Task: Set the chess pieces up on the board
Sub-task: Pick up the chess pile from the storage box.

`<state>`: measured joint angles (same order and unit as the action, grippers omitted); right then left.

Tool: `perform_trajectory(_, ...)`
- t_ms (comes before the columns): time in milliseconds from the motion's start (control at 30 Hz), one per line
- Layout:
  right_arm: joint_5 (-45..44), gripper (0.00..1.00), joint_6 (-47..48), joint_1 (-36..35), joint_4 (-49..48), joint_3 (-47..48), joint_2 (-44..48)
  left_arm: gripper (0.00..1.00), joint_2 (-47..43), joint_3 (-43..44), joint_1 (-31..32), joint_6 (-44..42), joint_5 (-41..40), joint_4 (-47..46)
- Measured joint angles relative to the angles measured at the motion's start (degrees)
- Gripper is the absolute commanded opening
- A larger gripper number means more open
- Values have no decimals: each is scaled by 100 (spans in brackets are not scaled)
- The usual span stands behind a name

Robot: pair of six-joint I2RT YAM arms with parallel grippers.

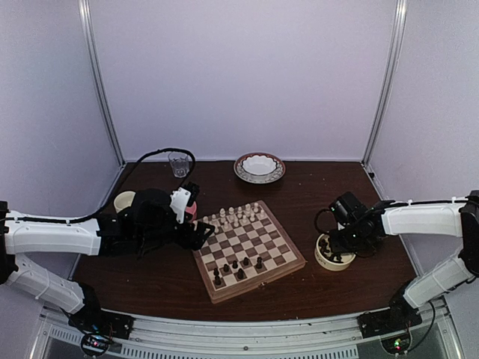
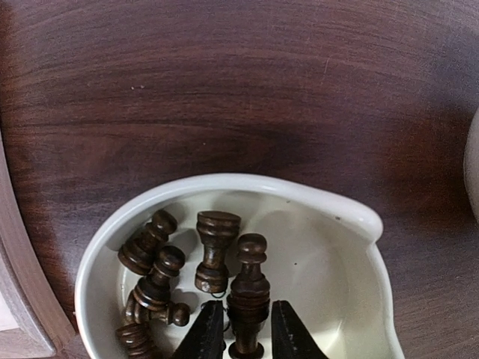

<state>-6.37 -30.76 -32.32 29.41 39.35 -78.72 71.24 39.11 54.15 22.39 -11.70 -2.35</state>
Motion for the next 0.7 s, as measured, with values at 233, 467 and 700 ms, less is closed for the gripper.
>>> perform_trajectory(233, -2, 27, -72, 0, 0, 2, -48, 84, -11, 2, 0, 2, 4, 39)
perform_trajectory(467, -4, 22, -98, 0, 0, 68, -297, 84, -33, 4, 0, 4, 7, 59)
perform_trajectory(700, 42, 20, -96, 0, -26, 120, -291, 84, -33, 79, 0, 4, 20, 87)
